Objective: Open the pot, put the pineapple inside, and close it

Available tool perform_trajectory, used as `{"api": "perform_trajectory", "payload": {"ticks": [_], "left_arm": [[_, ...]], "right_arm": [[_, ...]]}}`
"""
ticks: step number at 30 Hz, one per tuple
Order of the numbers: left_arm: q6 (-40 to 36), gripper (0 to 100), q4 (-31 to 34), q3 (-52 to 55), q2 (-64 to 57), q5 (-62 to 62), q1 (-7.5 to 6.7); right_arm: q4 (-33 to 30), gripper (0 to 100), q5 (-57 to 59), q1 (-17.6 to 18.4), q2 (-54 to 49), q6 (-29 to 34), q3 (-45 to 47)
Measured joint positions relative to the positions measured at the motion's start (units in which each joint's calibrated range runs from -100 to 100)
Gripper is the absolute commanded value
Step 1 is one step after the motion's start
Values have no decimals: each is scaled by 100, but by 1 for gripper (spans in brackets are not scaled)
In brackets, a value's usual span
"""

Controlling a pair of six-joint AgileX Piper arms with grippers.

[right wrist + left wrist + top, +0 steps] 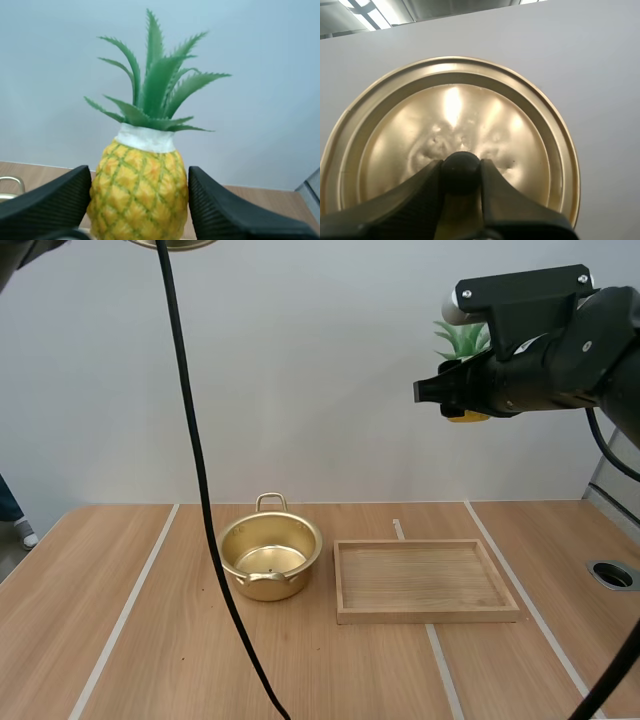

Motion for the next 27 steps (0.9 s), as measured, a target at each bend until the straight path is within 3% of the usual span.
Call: {"api": "perform_trajectory", "payload": {"ticks": [2, 12, 27], "left_arm": [[0, 0, 0, 0, 0, 0, 0], [0, 0, 0, 0, 0, 0, 0], [0, 0, 0, 0, 0, 0, 0]], "right_arm": [[82, 0, 0, 0, -45, -131, 0], [1659, 0, 16, 0, 135, -1206, -12], [1859, 0, 16, 615, 631, -1422, -12]]}}
